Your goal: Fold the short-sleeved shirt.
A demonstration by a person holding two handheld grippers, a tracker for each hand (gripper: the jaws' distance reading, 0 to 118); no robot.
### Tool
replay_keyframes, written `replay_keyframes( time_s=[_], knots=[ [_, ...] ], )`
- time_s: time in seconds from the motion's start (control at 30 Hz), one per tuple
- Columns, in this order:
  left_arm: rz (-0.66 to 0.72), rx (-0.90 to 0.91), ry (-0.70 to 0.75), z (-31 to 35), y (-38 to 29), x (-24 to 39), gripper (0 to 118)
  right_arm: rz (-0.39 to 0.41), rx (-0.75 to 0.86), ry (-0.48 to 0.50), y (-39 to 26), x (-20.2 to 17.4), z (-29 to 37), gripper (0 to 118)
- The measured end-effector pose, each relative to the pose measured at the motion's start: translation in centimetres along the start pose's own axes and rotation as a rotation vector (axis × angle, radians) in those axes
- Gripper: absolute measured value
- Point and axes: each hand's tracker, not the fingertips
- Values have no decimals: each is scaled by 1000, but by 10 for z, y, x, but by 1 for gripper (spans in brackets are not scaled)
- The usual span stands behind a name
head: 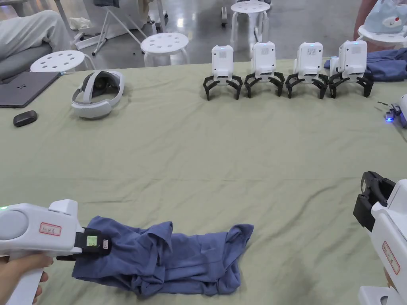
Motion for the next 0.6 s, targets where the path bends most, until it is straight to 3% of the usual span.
replay_keyframes(
  time_s=[0.23,0.6],
  knots=[
    [-75,-10,25,3,21,65,22,-6,8,6,2,5,2,4],
    [-382,-66,46,-45,22,185,22,-27,18,-12,1,19,6,4]
  ],
)
